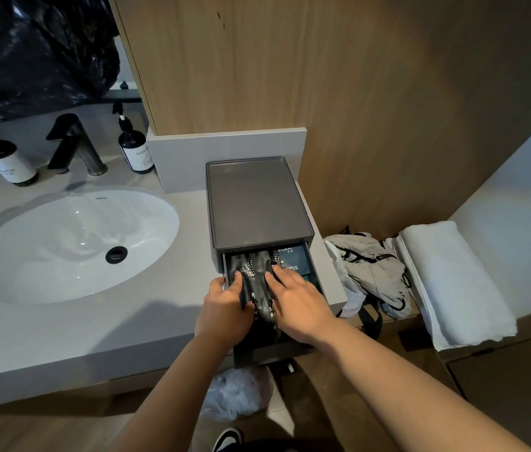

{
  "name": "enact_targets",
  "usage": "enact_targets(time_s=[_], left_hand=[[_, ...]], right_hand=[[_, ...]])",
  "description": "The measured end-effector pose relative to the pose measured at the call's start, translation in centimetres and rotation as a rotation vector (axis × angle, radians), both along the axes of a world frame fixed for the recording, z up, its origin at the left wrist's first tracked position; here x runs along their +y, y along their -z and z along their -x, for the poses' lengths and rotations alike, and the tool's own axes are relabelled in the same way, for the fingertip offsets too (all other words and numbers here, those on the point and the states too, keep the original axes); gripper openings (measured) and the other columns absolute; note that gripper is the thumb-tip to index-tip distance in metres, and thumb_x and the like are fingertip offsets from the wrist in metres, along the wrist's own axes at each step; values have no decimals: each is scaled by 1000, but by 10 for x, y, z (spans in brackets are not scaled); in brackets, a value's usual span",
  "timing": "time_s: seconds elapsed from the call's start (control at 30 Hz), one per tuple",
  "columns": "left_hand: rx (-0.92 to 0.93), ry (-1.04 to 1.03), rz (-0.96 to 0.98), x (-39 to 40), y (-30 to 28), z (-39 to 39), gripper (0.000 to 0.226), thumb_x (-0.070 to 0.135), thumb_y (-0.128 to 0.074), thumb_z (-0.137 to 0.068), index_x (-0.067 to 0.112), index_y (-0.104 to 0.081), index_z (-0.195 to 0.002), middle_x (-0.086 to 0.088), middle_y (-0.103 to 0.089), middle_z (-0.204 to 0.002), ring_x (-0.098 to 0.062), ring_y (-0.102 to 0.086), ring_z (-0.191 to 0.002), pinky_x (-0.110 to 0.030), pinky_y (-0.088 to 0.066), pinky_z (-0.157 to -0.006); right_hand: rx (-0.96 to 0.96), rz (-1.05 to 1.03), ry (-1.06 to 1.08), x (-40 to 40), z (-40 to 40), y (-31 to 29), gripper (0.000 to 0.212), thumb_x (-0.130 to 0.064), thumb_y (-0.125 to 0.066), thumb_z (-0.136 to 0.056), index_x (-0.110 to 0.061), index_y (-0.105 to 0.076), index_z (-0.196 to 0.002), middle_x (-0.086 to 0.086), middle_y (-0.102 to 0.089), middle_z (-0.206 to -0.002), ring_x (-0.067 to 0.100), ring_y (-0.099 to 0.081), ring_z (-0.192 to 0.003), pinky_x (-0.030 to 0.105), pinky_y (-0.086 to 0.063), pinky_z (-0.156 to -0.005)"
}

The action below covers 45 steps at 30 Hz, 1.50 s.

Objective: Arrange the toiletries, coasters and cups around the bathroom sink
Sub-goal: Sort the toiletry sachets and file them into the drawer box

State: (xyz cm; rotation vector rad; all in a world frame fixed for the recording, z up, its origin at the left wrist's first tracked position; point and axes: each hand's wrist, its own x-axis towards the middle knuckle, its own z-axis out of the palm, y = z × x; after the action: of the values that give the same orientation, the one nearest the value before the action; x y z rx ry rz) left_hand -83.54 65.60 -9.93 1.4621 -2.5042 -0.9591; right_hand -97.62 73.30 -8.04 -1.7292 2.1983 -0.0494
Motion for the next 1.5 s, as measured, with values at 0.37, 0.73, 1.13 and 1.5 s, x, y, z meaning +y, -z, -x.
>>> enact_targets(time_s=[0.37, 0.73, 1.13, 1.5], left_hand=[[100, -60, -89, -1, -6, -2, 67, 17, -62, -81, 9, -41, -144, -29, -41, -135, -38, -50, -124, -33, -40, -103], [210, -210, -174, 0, -43, -6, 51, 19, -45, -97, 20, -36, -148, 4, -64, -98, -13, -57, -89, -19, -36, -77], [203, -303, -43, 39, -84, -39, 55, 29, -38, -102, 13, -23, -152, -4, -28, -157, -21, -29, -143, -30, -21, -114], [78, -482, 85, 59, -105, -138, 59, 38, -41, -100, 15, -24, -151, -5, -29, -157, -22, -33, -141, -34, -25, -114]], right_hand=[[-23, -18, 15, -10, -1, -9, 64, -18, -47, -93, -12, -21, -151, 12, -18, -157, 30, -11, -145, 42, -25, -115], [-222, 140, 90, 1, 8, -31, 61, -28, -43, -98, -11, -19, -151, 7, -29, -154, 22, -21, -143, 36, -24, -117], [-393, 183, -209, 15, -13, -78, 62, -39, -44, -98, -17, -22, -151, 1, -27, -154, 17, -24, -142, 33, -24, -115], [-202, 26, -464, -27, -76, -98, 70, -47, -44, -95, -13, -20, -151, 6, -22, -156, 25, -20, -143, 42, -25, -116]])
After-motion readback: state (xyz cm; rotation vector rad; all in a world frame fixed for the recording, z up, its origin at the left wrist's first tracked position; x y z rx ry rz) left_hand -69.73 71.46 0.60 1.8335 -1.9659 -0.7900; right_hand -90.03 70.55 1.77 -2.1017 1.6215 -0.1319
